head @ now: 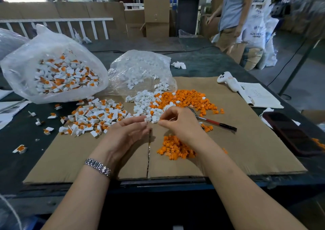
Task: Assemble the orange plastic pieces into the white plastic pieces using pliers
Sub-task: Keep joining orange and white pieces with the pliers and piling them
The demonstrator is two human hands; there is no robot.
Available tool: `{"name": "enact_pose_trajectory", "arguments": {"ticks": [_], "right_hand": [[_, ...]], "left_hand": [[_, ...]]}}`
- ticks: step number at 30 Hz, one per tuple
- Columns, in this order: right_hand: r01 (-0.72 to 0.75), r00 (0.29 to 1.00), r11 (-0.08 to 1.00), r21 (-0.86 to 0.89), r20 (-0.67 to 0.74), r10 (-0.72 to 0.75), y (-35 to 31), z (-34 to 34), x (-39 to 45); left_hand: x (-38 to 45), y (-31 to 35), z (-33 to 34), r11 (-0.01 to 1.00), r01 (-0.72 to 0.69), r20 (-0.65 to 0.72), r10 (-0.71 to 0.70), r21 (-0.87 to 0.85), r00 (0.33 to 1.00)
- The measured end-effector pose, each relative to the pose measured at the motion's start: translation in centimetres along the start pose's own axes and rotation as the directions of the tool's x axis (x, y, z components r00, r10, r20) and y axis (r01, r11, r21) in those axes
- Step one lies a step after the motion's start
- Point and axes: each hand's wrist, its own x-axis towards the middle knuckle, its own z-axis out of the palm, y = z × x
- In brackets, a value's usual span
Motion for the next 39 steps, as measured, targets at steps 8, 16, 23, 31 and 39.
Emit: {"name": "enact_pose_trajectory", "arguments": {"ticks": [8, 16, 23, 31, 39], "right_hand": [[0.017, 1.000, 0.975, 0.219, -0.019, -0.013, -0.7, 0.1, -0.4], [0.079, 0.997, 0.968, 0.238, -0.007, -0.080, -1.4, 0.4, -1.1], [0.131, 0.988, 0.983, 0.128, -0.103, -0.118, -1.8, 0.9, -1.6], [0.116, 0.980, 0.974, 0.194, -0.184, -0.080, -2.2, 1.9, -2.0], [0.237, 0.969, 0.969, 0.072, -0.091, -0.230, -2.0, 0.2, -2.4]], "left_hand": [[-0.4, -0.3, 0.9, 0.994, 0.046, 0.140, -0.032, -0.100, 0.990], [-0.4, -0.7, 0.7, 0.999, -0.041, 0.143, 0.045, -0.034, 0.989], [-1.2, -1.0, 1.6, 0.971, -0.236, 0.080, 0.233, 0.036, 0.969], [-2.0, -0.4, 2.3, 0.774, -0.446, 0.076, 0.465, 0.449, 0.882], [-2.0, -0.2, 2.0, 0.952, -0.287, 0.109, 0.277, 0.101, 0.955]]}}
